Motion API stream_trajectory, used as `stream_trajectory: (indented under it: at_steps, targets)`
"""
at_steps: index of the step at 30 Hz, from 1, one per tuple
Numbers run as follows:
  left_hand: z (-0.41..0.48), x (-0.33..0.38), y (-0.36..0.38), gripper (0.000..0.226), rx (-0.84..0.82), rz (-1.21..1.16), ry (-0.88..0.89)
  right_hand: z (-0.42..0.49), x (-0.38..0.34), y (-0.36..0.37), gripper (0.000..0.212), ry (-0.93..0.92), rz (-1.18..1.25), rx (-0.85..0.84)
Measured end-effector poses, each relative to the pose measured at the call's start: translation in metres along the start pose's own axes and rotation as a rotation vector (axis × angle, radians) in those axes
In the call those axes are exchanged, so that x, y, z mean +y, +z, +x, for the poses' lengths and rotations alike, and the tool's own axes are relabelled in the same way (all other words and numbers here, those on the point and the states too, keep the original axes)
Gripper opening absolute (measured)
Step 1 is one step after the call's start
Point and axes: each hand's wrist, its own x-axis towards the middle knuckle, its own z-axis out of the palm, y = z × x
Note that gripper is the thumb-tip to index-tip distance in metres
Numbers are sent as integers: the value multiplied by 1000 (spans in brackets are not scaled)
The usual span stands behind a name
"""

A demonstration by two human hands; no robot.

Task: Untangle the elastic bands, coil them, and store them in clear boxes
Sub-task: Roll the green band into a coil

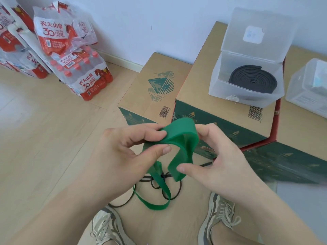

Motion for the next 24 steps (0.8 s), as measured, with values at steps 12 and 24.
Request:
stream_trajectory:
  at_steps: [12,24]
  targets:
    - [-2,-6,0,13,-83,208,184,5,8,12,38,-216,32,132]
    - [-4,-13,-1,42,-196,-39,19,4,-3,5,26,-150,350,35]
